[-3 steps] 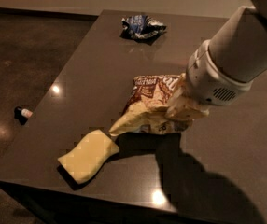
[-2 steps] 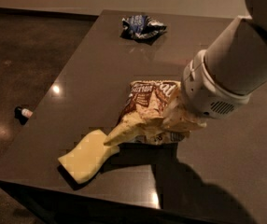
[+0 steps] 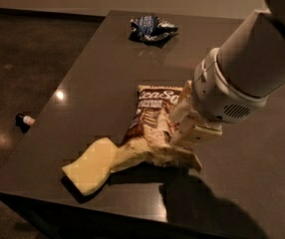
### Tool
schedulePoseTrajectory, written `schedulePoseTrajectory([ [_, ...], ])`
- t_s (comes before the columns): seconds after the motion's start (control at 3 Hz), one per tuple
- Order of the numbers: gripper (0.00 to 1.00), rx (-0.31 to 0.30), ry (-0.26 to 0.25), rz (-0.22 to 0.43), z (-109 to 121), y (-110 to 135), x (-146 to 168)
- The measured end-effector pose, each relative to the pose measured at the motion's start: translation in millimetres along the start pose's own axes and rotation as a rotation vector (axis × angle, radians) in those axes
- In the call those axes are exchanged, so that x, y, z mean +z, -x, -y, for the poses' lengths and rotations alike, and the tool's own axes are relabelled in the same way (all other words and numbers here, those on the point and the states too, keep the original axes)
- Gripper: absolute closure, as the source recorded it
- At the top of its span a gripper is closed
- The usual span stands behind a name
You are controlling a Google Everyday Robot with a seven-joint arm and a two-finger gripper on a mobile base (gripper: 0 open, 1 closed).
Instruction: Move brown chip bag near sponge
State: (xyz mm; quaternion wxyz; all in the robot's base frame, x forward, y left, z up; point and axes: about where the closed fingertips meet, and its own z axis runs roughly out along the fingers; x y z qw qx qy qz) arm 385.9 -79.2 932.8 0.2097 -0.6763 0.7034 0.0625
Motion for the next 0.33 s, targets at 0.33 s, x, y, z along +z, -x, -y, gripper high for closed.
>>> schedulePoseTrajectory([
  [0.33,0.00,-0.006,-0.007,0.000,-0.4,3.2,-2.7],
])
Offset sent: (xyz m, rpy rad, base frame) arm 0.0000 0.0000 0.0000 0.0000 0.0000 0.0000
